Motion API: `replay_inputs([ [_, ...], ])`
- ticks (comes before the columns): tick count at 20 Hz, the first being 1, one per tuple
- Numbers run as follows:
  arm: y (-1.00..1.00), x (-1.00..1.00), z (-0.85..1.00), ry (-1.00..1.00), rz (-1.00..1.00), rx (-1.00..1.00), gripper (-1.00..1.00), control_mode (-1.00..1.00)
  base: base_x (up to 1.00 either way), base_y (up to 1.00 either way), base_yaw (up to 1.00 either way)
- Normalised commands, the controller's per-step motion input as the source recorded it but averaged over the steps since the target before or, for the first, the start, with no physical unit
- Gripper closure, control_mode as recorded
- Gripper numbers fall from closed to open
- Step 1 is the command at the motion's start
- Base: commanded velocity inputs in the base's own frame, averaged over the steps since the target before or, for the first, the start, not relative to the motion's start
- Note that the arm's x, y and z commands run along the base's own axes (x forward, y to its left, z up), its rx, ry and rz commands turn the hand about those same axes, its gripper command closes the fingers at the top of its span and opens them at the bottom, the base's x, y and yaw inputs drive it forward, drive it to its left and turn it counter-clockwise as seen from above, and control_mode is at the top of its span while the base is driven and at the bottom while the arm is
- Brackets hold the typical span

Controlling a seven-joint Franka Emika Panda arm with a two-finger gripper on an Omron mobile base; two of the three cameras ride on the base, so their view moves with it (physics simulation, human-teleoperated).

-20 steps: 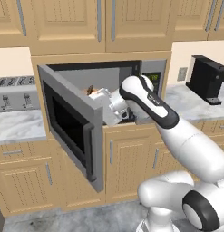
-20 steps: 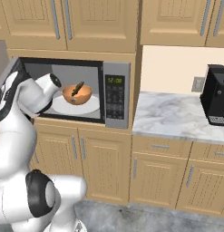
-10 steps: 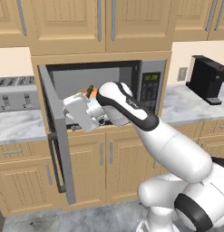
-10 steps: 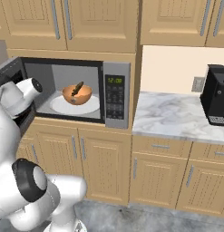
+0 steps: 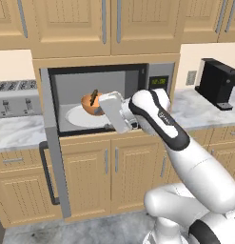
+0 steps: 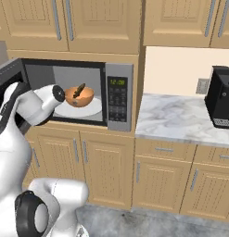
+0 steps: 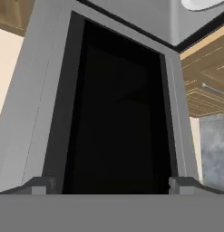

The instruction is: The microwave is finished heating the fish and tomato. Take the bowl containing the food and place it on the dining counter.

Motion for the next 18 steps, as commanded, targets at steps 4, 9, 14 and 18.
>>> replay_inputs([
  [4,-1.0,0.2,0.31,0.06,-0.38,0.0,-1.0,-1.0,0.0,0.0,0.0],
  [9,-1.0,0.29,0.23,0.22,-0.44,-0.14,-1.0,-1.0,0.0,0.0,0.0],
  [14,-0.54,0.55,-0.16,0.19,-0.17,-0.2,-1.0,-1.0,0.0,0.0,0.0],
  [18,-0.15,0.77,-0.06,0.11,0.04,0.0,-1.0,-1.0,0.0,0.0,0.0],
])
